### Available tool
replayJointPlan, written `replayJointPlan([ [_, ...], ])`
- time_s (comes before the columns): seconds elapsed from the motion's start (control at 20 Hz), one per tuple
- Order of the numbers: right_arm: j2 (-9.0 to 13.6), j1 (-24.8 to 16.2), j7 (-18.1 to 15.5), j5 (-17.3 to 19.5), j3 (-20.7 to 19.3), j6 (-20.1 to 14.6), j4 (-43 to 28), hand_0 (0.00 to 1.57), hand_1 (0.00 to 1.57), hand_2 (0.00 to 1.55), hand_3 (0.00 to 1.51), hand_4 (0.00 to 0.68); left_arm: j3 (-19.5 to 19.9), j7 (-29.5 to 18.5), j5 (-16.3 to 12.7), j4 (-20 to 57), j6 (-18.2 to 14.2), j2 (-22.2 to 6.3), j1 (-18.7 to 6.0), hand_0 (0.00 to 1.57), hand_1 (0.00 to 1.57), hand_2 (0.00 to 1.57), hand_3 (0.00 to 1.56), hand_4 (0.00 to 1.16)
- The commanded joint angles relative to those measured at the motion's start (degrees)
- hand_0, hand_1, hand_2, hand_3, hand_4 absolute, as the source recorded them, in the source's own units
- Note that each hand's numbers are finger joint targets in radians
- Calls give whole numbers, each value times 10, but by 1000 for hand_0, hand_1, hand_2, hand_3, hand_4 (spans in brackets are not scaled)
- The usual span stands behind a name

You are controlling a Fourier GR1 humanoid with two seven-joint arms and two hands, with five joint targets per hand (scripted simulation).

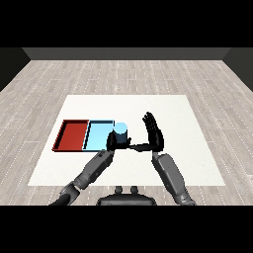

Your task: Pick the blue can and put it in the blue box

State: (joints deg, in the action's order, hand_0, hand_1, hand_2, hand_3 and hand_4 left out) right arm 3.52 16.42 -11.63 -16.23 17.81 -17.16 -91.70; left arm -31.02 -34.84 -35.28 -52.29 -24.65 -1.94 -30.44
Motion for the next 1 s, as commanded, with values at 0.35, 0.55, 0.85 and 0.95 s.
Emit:
replayJointPlan([
  [0.35,22,-112,-46,-91,-108,54,-52,0,0,0,0,0,62,79,45,0,-22,-115,-31,1571,1571,1571,1523,1152],
  [0.55,17,-114,-63,-93,-112,69,-32,0,0,0,0,0,55,122,78,52,-47,-156,-35,1571,1571,1571,1514,1148],
  [0.85,12,-112,-60,-90,-119,62,-12,0,0,0,0,0,29,231,129,218,-58,-152,-126,1571,1571,1561,1483,1012],
  [0.95,3,-139,-76,-90,-112,67,-28,0,0,0,0,0,23,271,146,240,-68,-159,-141,1571,1571,1520,1403,999],
])
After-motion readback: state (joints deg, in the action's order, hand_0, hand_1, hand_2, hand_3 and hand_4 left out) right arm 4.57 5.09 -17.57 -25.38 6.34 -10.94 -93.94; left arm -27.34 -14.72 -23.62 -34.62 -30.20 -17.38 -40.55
